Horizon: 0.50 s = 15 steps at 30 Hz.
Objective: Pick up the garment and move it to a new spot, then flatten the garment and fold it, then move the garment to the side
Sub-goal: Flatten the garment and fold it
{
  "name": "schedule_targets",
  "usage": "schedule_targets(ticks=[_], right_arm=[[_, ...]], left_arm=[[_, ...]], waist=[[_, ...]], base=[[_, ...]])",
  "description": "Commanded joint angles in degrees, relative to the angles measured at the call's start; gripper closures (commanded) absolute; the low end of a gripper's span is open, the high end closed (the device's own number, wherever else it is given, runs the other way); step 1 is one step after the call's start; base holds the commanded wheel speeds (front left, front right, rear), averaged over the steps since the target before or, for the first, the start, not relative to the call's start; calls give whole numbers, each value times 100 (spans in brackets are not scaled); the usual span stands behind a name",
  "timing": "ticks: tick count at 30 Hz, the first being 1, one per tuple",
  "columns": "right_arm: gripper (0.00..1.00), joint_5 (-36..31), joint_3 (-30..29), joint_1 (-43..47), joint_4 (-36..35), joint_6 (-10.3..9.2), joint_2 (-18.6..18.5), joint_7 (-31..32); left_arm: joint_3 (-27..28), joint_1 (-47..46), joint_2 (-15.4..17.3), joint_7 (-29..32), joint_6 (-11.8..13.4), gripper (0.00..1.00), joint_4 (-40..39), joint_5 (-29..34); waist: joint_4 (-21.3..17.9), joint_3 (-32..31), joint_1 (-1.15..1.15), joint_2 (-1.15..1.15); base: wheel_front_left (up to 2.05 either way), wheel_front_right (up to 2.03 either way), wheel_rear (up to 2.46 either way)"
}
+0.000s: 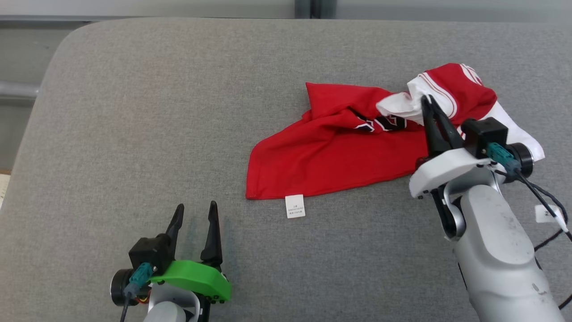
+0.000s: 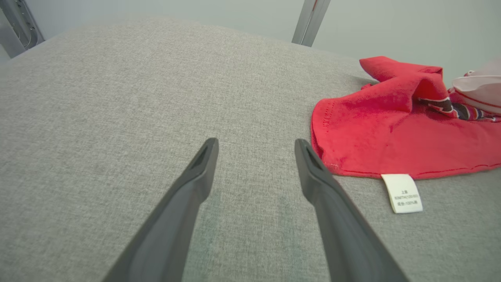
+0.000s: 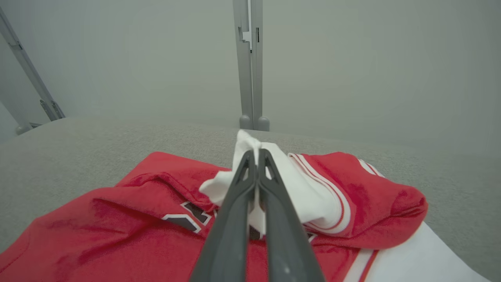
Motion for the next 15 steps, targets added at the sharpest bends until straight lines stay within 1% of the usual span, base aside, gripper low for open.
schedule_targets(ticks=[1, 5, 8, 11, 15], right_arm=[[100, 95, -65, 245, -274, -3, -15, -15], [100, 538, -400, 971, -1079, -3, 1, -16], [100, 790, -582, 1543, -1497, -3, 12, -16], [100, 999, -684, 2062, -1610, -3, 13, -15], [100, 1096, -903, 2524, -1524, -3, 13, -16]], left_arm=[[29, 23, 24, -2, -5, 0, -8, 12], [112, 137, 23, -2, -32, 0, 39, 42], [187, 197, 25, -2, -38, 0, 52, 85], [252, 274, 25, -2, -46, 0, 84, 117], [342, 328, 25, -2, -59, 0, 129, 160]], waist=[[-200, -199, 0, 0], [-459, -390, 0, 0], [-647, -499, 0, 0], [-800, -591, 0, 0], [-975, -678, 0, 0]], base=[[0, 0, 0], [0, 0, 0], [0, 0, 0], [0, 0, 0], [0, 0, 0]])
